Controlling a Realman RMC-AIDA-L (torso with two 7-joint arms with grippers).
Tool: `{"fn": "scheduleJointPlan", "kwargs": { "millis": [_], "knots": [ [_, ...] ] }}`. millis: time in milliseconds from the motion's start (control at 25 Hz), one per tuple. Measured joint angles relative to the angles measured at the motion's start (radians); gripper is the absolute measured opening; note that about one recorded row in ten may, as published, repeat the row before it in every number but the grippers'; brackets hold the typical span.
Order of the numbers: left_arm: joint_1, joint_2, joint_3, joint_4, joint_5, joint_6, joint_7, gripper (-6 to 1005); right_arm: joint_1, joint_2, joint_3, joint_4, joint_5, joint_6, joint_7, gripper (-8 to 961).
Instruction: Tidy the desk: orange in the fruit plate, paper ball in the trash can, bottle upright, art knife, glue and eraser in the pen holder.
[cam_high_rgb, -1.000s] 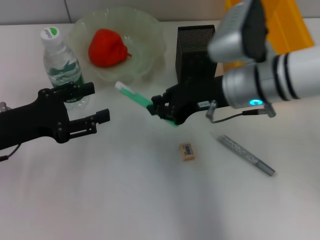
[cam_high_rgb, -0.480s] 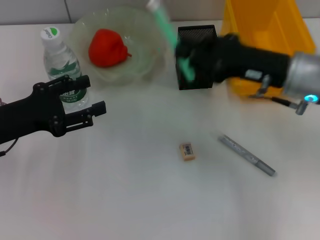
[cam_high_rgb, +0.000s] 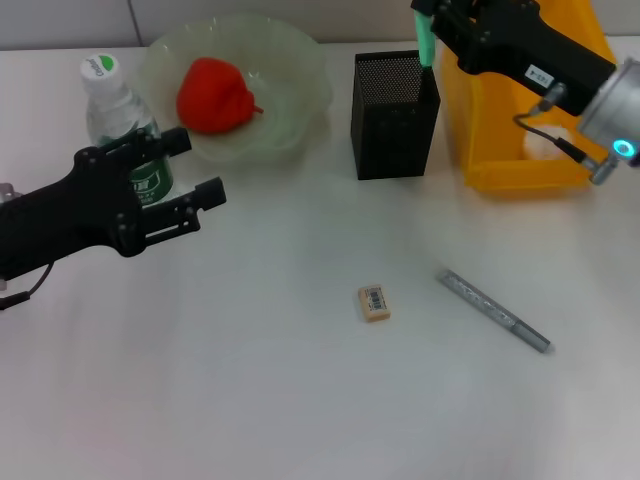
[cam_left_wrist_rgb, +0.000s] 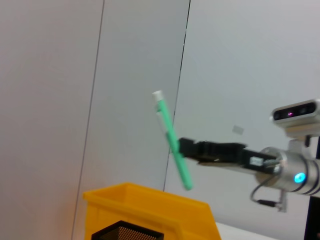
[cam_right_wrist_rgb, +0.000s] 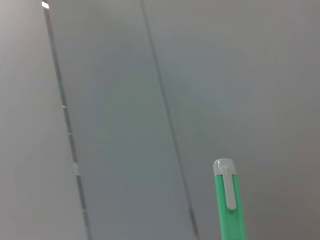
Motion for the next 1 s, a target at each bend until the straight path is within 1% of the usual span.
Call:
{"fn": "scheduleJointPlan", "kwargs": {
  "millis": [40,80,200,240,360,440,720,1000],
  "knots": [
    [0.0,-0.004,0.0,-0.001,-0.002,0.006,0.005,786,0.034,0.002,0.01,0.032,0.001,0.034,-0.036,168],
    [0.0,-0.004,0.0,-0.001,-0.002,0.006,0.005,786,0.034,0.002,0.01,0.032,0.001,0.034,-0.036,168],
    [0.001,-0.006,0.001,-0.002,-0.002,0.014,0.011,786,0.081,0.004,0.011,0.069,0.002,0.088,-0.076,169],
    [0.004,-0.007,0.001,-0.003,-0.003,0.019,0.019,786,0.109,0.005,0.009,0.094,0.003,0.12,-0.102,169],
    [0.004,-0.007,0.001,-0.003,-0.003,0.019,0.019,786,0.122,0.005,0.005,0.106,0.003,0.146,-0.127,169],
    [0.01,-0.009,0.0,-0.029,-0.005,0.022,0.069,786,0.128,0.006,0.001,0.108,0.003,0.177,-0.145,169],
    [0.013,-0.008,0.0,-0.033,-0.005,0.022,0.076,786,0.128,0.0,0.0,0.104,-0.008,0.199,-0.175,169],
    [0.012,-0.007,0.0,-0.033,-0.005,0.022,0.078,786,0.127,0.0,-0.003,0.109,-0.009,0.222,-0.219,170]
  ]
}}
